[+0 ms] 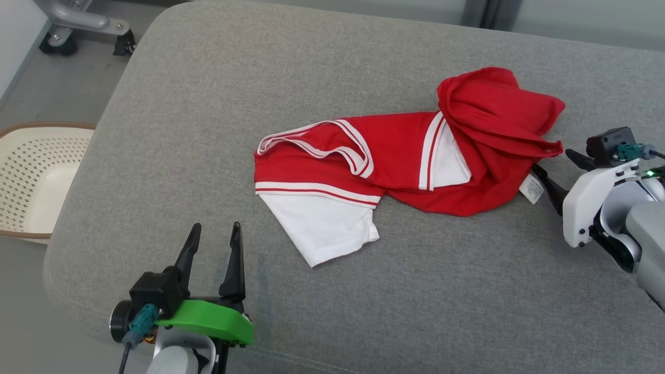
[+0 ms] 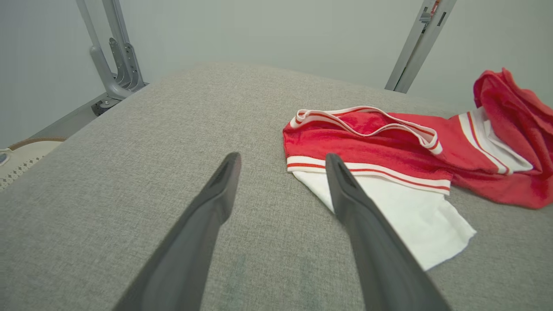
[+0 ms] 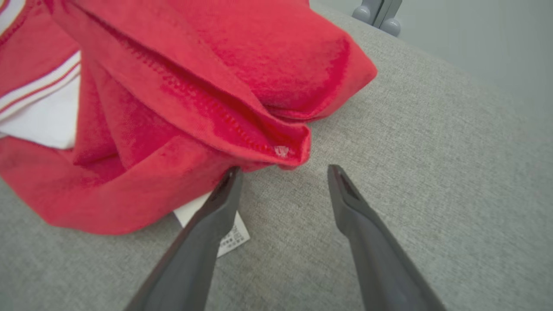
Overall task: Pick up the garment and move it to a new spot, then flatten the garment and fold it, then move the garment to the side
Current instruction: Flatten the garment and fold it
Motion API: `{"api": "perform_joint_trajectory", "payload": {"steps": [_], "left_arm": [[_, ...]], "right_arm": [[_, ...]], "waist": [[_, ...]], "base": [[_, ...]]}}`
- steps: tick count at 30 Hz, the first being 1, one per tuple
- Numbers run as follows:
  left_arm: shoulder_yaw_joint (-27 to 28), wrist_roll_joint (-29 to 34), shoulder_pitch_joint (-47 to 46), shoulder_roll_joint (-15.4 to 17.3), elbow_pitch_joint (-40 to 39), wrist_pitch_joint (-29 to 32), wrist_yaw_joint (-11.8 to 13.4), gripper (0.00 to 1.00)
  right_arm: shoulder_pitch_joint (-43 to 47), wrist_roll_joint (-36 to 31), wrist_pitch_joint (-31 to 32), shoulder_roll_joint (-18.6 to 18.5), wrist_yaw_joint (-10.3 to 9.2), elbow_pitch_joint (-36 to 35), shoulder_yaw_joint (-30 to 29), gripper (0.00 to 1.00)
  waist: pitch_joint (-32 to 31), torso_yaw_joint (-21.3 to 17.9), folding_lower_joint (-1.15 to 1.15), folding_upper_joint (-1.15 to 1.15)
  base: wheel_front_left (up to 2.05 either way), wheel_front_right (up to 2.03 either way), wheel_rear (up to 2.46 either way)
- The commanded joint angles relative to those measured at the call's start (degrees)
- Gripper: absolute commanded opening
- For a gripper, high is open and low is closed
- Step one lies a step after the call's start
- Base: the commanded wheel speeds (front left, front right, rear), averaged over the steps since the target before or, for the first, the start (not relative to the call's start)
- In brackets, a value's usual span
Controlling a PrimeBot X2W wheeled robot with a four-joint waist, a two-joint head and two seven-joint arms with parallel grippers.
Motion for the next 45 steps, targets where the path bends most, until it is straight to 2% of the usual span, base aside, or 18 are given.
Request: {"api": "perform_joint_trajectory", "payload": {"steps": [1, 6, 7, 8, 9, 11, 16, 20, 22, 26, 31, 35, 40, 45], "left_arm": [[0.06, 0.0, -0.96, 0.15, -0.11, -0.13, 0.29, 1.0], [0.45, 0.4, -0.84, 0.15, 0.15, -0.13, 0.46, 1.0], [0.49, 0.47, -0.83, 0.15, 0.3, -0.13, 0.41, 1.0], [0.53, 0.53, -0.9, 0.15, 0.41, -0.14, 0.34, 1.0], [0.52, 0.64, -0.99, 0.15, 0.57, -0.14, 0.24, 1.0], [0.54, 0.94, -0.98, 0.16, 0.82, -0.13, 0.2, 1.0], [1.77, 1.96, 0.57, 0.16, 1.7, -0.13, -0.36, 1.0], [2.83, 2.51, 1.58, 0.15, 2.0, -0.14, -0.7, 1.0], [3.38, 2.47, 2.1, 0.16, 2.08, -0.14, -0.71, 1.0], [4.01, 2.31, 3.18, 0.17, 2.11, -0.13, -0.76, 1.0], [4.86, 1.76, 4.28, 0.17, 2.07, -0.14, -0.65, 1.0], [5.17, 1.75, 5.08, 0.17, 1.85, -0.14, -0.54, 1.0], [5.06, 1.66, 5.5, 0.17, 1.63, -0.13, -0.57, 1.0], [5.01, 1.93, 5.64, 0.17, 1.7, -0.13, -0.53, 1.0]], "right_arm": [[-1.2, 0.52, -0.55, 0.27, -0.07, 0.61, 0.97, 1.0], [-3.33, 1.62, -3.29, 1.39, -0.07, 2.73, 3.66, 1.0], [-3.58, 1.89, -3.84, 1.6, -0.07, 2.9, 4.12, 0.95], [-3.81, 2.05, -4.43, 1.87, -0.07, 3.08, 4.61, 0.85], [-4.04, 2.44, -5.0, 2.17, -0.07, 3.28, 5.28, 0.69], [-4.7, 3.51, -6.83, 2.73, -0.07, 3.02, 7.24, 0.0], [-3.34, 7.14, -9.8, 3.41, -0.07, 1.53, 9.73, 0.0], [-2.03, 12.36, -9.15, 2.48, -0.07, -2.57, 9.63, 0.0], [-1.39, 15.46, -7.11, 1.46, -0.07, -5.2, 9.75, 0.0], [-0.16, 23.24, -0.09, -2.83, -0.07, -12.79, 9.44, 0.0], [2.29, 35.33, 8.88, -8.81, -0.07, -22.38, 6.72, 0.0], [5.73, 45.61, 16.83, -12.95, -0.06, -27.35, 5.16, 0.0], [11.19, 57.61, 24.96, -17.24, -0.05, -30.36, 5.16, 0.0], [14.88, 60.79, 24.77, -18.66, -0.04, -28.3, 7.55, 0.0]], "waist": [[0.55, 0.51, 0.0, 0.0], [0.41, 0.1, 0.0, 0.0], [0.29, -0.09, 0.0, 0.0], [0.15, -0.31, 0.0, 0.0], [-0.04, -0.55, 0.0, 0.0], [-0.76, -1.46, 0.0, 0.0], [-4.33, -4.97, 0.0, 0.0], [-6.7, -8.06, 0.0, 0.0], [-7.66, -9.49, 0.0, 0.0], [-9.34, -12.43, 0.0, 0.0], [-10.83, -15.33, 0.0, 0.0], [-11.44, -16.72, 0.0, 0.0], [-11.58, -17.42, 0.0, 0.0], [-11.22, -17.51, 0.0, 0.0]], "base": [[0.0, 0.0, 0.0], [0.0, 0.0, 0.0], [0.0, 0.0, 0.0], [0.0, 0.0, 0.0], [0.0, 0.0, 0.0], [0.0, 0.0, 0.0], [0.0, 0.0, 0.0], [0.0, 0.0, 0.0], [0.0, 0.0, 0.0], [0.0, 0.0, 0.0], [0.0, 0.0, 0.0], [0.0, 0.0, 0.0], [0.0, 0.0, 0.0], [0.0, 0.0, 0.0]]}}
